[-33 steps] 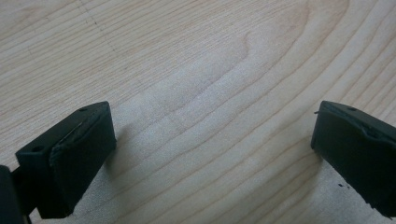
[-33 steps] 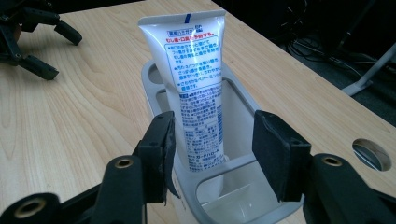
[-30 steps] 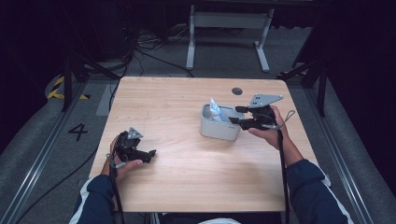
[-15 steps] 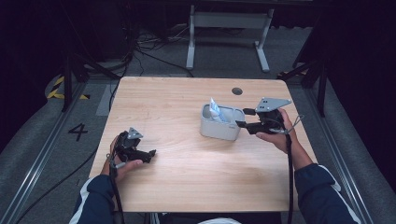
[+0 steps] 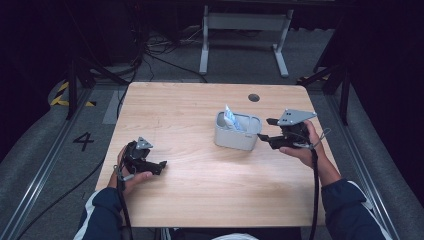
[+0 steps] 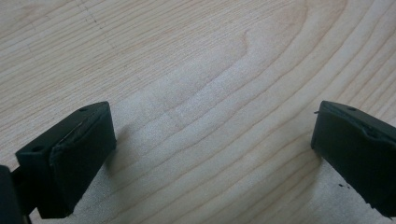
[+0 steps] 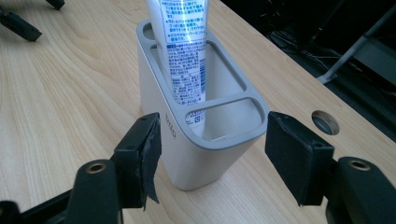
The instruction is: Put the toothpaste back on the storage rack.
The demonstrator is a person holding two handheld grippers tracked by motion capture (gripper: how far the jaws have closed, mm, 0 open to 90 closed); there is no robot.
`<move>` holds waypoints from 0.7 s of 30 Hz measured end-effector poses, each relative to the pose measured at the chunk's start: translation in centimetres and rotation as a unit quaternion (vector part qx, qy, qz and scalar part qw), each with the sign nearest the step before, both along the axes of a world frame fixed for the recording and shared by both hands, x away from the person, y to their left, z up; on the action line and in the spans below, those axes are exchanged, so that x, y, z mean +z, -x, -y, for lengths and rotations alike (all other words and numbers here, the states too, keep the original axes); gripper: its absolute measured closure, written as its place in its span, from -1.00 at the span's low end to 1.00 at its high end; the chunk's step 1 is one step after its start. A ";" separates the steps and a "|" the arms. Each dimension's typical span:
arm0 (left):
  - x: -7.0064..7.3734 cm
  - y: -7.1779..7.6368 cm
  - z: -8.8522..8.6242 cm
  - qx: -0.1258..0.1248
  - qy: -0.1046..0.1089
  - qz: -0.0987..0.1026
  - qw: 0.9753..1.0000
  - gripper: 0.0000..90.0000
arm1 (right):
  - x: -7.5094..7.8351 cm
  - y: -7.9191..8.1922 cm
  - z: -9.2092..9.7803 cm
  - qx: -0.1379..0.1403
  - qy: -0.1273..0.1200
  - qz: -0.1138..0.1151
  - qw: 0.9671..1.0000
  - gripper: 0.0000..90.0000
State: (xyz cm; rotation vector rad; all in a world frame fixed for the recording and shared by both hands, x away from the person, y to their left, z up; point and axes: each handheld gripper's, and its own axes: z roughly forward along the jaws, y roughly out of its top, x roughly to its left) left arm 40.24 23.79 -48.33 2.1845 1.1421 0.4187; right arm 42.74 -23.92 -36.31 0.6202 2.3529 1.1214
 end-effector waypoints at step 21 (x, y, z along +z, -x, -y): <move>0.0 0.1 0.0 0.002 -0.001 0.000 1.000 -1.00 | -1.6 1.7 2.6 -0.026 0.034 -0.002 0.999 -0.29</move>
